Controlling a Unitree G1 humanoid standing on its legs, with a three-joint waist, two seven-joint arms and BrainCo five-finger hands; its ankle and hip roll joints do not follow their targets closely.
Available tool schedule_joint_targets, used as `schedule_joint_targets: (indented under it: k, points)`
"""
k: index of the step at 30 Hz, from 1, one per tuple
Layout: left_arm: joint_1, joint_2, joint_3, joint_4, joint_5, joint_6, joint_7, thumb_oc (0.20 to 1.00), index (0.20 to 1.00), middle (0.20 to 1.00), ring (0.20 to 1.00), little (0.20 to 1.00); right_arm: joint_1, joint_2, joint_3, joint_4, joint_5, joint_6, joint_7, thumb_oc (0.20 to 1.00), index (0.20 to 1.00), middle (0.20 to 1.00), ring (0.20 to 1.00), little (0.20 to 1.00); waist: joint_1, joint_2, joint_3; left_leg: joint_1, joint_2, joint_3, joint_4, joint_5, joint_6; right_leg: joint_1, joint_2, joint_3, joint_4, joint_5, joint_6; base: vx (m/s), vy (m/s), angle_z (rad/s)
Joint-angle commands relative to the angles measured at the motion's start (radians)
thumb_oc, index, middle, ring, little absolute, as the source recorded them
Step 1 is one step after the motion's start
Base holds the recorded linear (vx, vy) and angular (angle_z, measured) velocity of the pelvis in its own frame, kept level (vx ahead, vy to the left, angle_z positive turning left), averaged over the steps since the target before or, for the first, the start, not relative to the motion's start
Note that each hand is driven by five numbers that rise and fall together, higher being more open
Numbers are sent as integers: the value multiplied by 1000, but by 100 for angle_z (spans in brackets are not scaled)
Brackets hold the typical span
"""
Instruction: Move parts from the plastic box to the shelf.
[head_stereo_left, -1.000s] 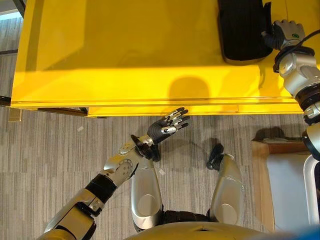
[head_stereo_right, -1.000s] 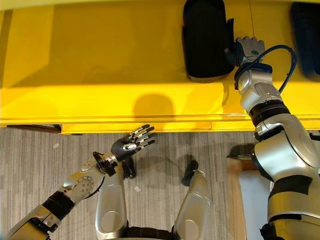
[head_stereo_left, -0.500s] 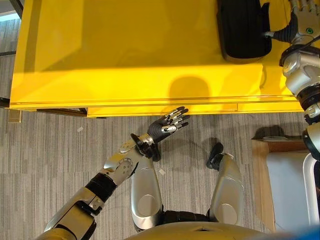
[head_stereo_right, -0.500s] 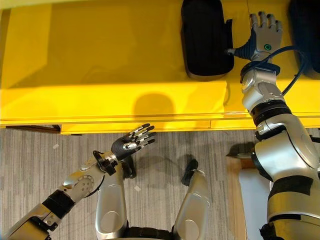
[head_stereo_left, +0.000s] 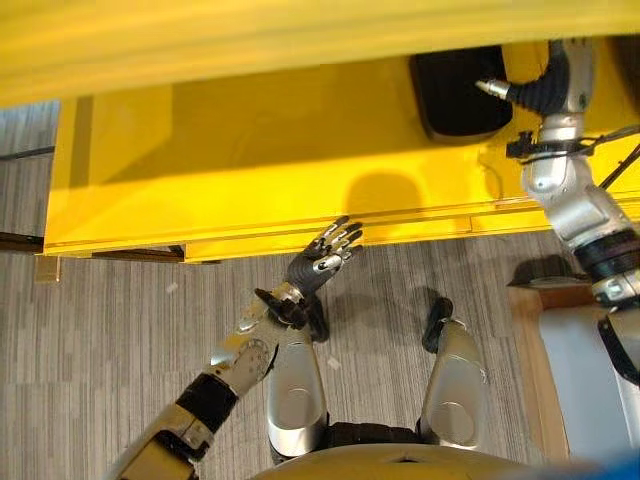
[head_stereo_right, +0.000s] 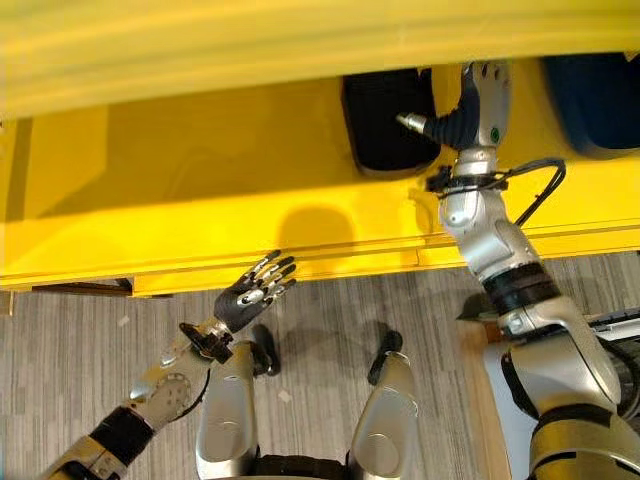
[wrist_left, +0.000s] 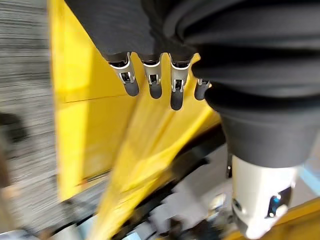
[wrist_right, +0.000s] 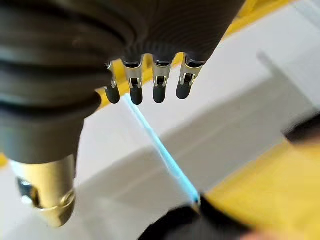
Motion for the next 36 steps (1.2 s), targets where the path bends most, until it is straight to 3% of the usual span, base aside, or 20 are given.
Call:
schedule_joint_targets:
  k: [1, 5, 9, 14, 17, 19, 24, 26, 30, 33, 35, 36]
  points:
    - [29, -27, 40, -105, 35, -94, 19, 1000, 1000, 1000, 1000, 1000, 110, 78, -25, -138, 36, -84, 85, 1000, 1000, 1000, 1000, 1000, -22, -24, -46, 151, -32, 6, -160, 29, 5, 42, 51, -9, 29, -45, 2, 108, 40, -10]
    - [145, -67, 83, -142, 96, -121, 61, 1000, 1000, 1000, 1000, 1000, 453, 131, -38, -361, 104, -127, 217, 1000, 1000, 1000, 1000, 1000, -77, -39, -118, 264, -27, 59, -282, 82, -12, 168, 99, -27, -131, -4, -2, 123, 76, -14]
    - [201, -58, 99, -165, 141, -140, 76, 1000, 1000, 1000, 1000, 1000, 579, 145, -36, -404, 175, -115, 285, 1000, 1000, 1000, 1000, 1000, -95, -45, -165, 318, -20, 81, -336, 111, -22, 235, 110, -43, -200, 10, -5, 81, 64, -10]
    - [293, -19, 153, -214, 143, -132, 2, 1000, 1000, 1000, 1000, 1000, 758, 154, -100, -432, 329, -143, 408, 1000, 1000, 1000, 1000, 1000, -121, -48, -250, 376, -19, 87, -419, 159, -42, 312, 115, -38, -328, 67, 6, 87, 182, -1]
    - [305, 19, 161, -207, 258, -145, -110, 1000, 1000, 1000, 1000, 1000, 783, 157, -101, -413, 386, -66, 454, 1000, 1000, 1000, 1000, 1000, -123, -50, -272, 401, -34, 111, -427, 149, -39, 337, 99, -54, -364, 92, 23, -16, 262, -8]
    - [293, 50, 132, -193, 284, -95, -179, 1000, 1000, 1000, 1000, 1000, 778, 168, -90, -370, 437, -30, 448, 1000, 1000, 1000, 1000, 1000, -128, -51, -278, 421, -52, 112, -413, 115, -37, 356, 86, -54, -366, 86, 44, 0, 349, 0]
    - [235, 76, 69, -137, 316, -61, -248, 1000, 1000, 1000, 1000, 1000, 751, 210, -65, -285, 466, 41, 444, 1000, 1000, 1000, 1000, 1000, -144, -61, -271, 431, -108, 144, -392, 69, 11, 337, 40, -53, -359, 132, 87, -47, 312, 1]
    - [215, 82, 38, -125, 356, -54, -271, 1000, 1000, 1000, 1000, 1000, 744, 224, -62, -259, 457, 41, 426, 1000, 1000, 1000, 1000, 1000, -146, -66, -263, 428, -127, 147, -391, 58, 23, 321, 17, -51, -356, 164, 98, -77, 274, 0]
    - [220, 91, 4, -106, 395, -46, -276, 1000, 1000, 1000, 1000, 1000, 710, 245, -61, -234, 447, 6, 403, 1000, 1000, 1000, 1000, 1000, -122, -79, -251, 444, -147, 186, -404, 42, 34, 301, -9, -133, -354, 231, 116, -74, 138, -36]
    - [222, 94, -2, -76, 400, -52, -268, 1000, 1000, 1000, 1000, 1000, 697, 249, -57, -225, 423, -24, 338, 1000, 1000, 1000, 1000, 1000, -121, -74, -260, 439, -153, 178, -413, 51, 63, 295, -8, -94, -235, 193, 99, -51, 54, -73]
    - [231, 93, -2, -71, 374, -11, -290, 1000, 1000, 1000, 1000, 1000, 687, 249, -70, -210, 431, -19, 331, 1000, 1000, 1000, 1000, 1000, -96, -58, -272, 436, -150, 176, -423, 59, 80, 314, -14, -122, -131, 147, 68, -14, -26, 9]
    - [239, 88, 1, -53, 378, -7, -279, 1000, 1000, 1000, 1000, 1000, 666, 252, -58, -195, 427, -11, 340, 1000, 1000, 1000, 1000, 1000, -71, -48, -281, 443, -144, 187, -435, 67, 83, 337, -32, -166, -88, 134, 57, 7, -74, 1]
